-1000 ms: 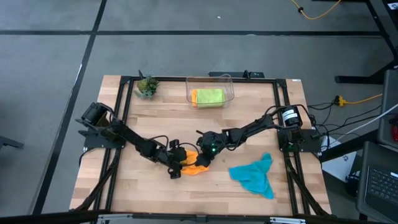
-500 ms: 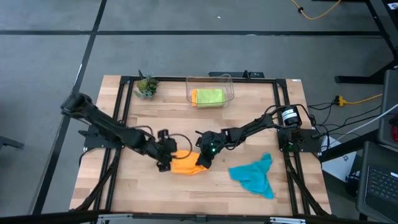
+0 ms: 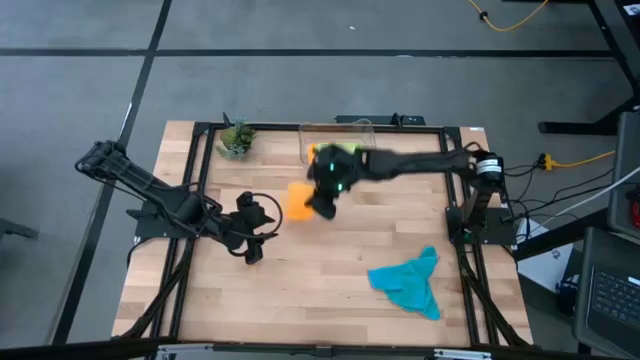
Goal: Fold microfiber towels
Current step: Put the orange microfiber cloth into the transparent bin
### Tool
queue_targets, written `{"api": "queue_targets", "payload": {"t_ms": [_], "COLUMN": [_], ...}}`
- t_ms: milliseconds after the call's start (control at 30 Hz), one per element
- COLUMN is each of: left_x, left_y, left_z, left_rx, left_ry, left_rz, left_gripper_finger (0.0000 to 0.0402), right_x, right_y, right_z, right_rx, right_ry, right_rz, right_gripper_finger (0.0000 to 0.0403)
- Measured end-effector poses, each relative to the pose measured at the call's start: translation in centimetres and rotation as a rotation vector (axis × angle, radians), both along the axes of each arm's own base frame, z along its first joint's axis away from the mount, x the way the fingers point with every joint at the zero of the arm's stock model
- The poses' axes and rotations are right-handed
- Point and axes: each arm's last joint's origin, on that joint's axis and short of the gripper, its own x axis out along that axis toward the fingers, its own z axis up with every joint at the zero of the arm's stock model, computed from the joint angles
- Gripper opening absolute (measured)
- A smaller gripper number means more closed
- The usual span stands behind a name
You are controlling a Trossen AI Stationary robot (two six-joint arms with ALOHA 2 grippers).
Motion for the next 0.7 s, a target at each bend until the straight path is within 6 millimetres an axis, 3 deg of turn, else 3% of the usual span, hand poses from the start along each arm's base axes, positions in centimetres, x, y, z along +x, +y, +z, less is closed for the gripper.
{"api": "queue_targets", "payload": {"t_ms": [200, 300, 500, 700], "left_x": [0.4, 0.6, 1.2, 1.7], "left_y": [-0.2, -0.1, -0.1, 0.0], "left_z": [-0.5, -0.8, -1.5, -2.2], "left_rx": [0.013, 0.024, 0.041, 0.055], "left_ry": [0.021, 0.035, 0.066, 0.096], "left_rz": [0.004, 0.011, 0.024, 0.035], "left_gripper_finger": [0.0180, 0.0180, 0.0180, 0.0180], "right_x": [-1.4, -2.8, -5.6, -6.8], "right_y": [-3.8, -5.9, -11.3, -16.7], "right_z": [8.1, 10.5, 10.1, 6.7], "right_rx": [-0.171, -0.214, -0.188, -0.090], "right_ry": [0.009, 0.044, 0.163, 0.164], "right_rz": [-0.045, -0.086, -0.170, -0.169], "right_gripper_finger": [0.0020, 0.0020, 0.0020, 0.0020]}}
